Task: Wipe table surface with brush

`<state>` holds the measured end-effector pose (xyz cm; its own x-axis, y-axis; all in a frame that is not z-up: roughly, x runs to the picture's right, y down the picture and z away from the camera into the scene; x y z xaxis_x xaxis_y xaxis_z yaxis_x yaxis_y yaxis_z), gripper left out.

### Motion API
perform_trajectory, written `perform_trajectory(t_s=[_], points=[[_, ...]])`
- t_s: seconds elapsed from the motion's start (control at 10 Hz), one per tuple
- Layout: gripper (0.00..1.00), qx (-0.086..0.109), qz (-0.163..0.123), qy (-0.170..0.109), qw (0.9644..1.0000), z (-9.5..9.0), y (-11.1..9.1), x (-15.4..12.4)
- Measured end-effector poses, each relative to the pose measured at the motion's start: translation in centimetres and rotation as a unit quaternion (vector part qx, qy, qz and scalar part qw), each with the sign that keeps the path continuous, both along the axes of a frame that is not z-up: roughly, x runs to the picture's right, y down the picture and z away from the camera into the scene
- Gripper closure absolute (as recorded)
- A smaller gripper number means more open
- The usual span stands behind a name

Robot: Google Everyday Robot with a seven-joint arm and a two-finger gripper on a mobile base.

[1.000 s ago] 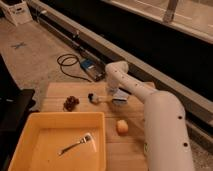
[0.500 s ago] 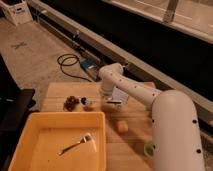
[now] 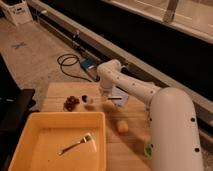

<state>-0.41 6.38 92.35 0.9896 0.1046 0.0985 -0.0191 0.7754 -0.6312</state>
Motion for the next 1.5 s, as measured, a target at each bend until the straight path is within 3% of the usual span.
perform_trajectory(t_s=[0.3, 0.6, 0.8, 1.1, 1.3, 1.5], points=[[0.91, 0.003, -0.002, 0.025, 0.9997, 2.0, -1.1, 1.3], [0.91, 0.002, 0.029, 0.037, 0.9989, 4.0, -2.5, 2.9], [0.91, -0.003, 0.027, 0.033, 0.9991, 3.4, -2.0, 2.1], [0.91, -0.009, 0.012, 0.032, 0.9994, 0.3, 0.1, 0.8], [0.91, -0.019, -0.001, 0.050, 0.9985, -1.1, 1.2, 0.9], [0.91, -0.022, -0.001, 0.076, 0.9969, -1.0, 1.3, 3.4]])
